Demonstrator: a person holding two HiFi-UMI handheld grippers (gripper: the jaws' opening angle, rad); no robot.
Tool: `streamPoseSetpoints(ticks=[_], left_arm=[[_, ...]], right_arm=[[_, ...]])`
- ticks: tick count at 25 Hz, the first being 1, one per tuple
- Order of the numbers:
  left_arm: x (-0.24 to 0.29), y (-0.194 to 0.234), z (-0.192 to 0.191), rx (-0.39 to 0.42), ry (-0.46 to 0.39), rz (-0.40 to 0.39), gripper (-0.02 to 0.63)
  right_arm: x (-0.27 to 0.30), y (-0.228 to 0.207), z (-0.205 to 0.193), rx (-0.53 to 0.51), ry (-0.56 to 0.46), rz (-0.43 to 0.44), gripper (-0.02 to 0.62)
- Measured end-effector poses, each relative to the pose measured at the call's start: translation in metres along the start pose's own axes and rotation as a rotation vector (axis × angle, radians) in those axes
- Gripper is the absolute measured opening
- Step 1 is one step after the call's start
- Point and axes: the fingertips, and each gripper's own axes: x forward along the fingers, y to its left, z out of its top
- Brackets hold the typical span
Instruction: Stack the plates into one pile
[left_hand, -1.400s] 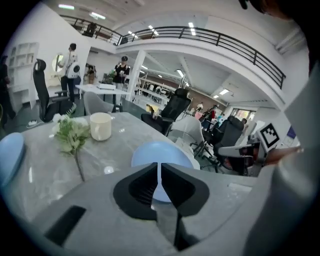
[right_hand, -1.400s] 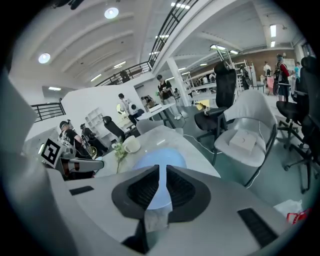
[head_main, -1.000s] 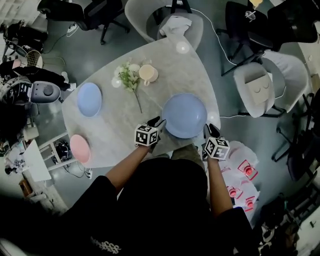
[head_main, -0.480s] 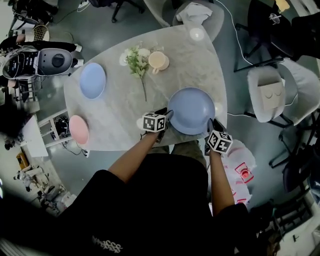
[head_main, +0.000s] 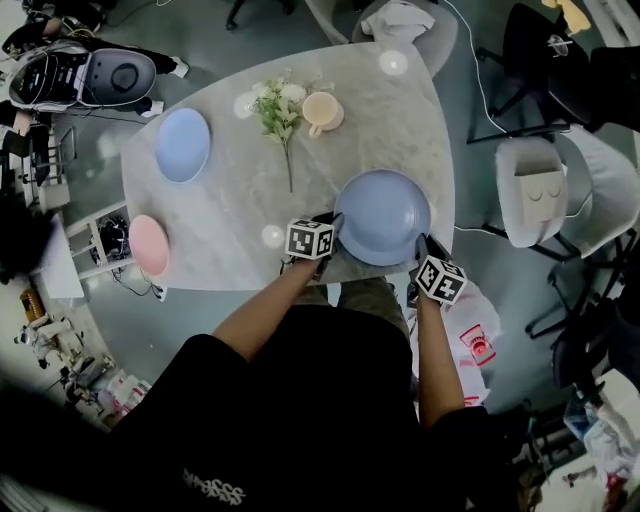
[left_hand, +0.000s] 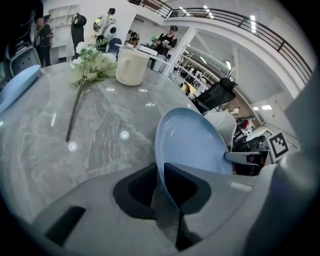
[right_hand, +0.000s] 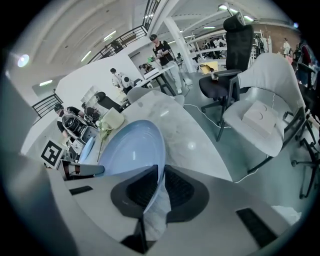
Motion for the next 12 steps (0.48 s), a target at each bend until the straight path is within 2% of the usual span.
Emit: streamPoseSetpoints(ticks=[4,9,12], left_arm=[[-0.009,-0.007,-0.002,0.016,-0.021,-0.002,0.057],[-0.025,-0.016,-0.005,0.088,-0.042,-0.006,0.066],[-0.040,-0.015,-0.008,0.091,-0.068,-0.010,0.066]], right_arm=[[-0.010,0.003,0.002,-0.025,-0.018,0.008,0.049],[-0.016,0.006,-0.002,-0.048,-0.026,-0.017,0.046],[-0.020,0.014,-0.009,-0.060,-0.027,-0.017,0.046]])
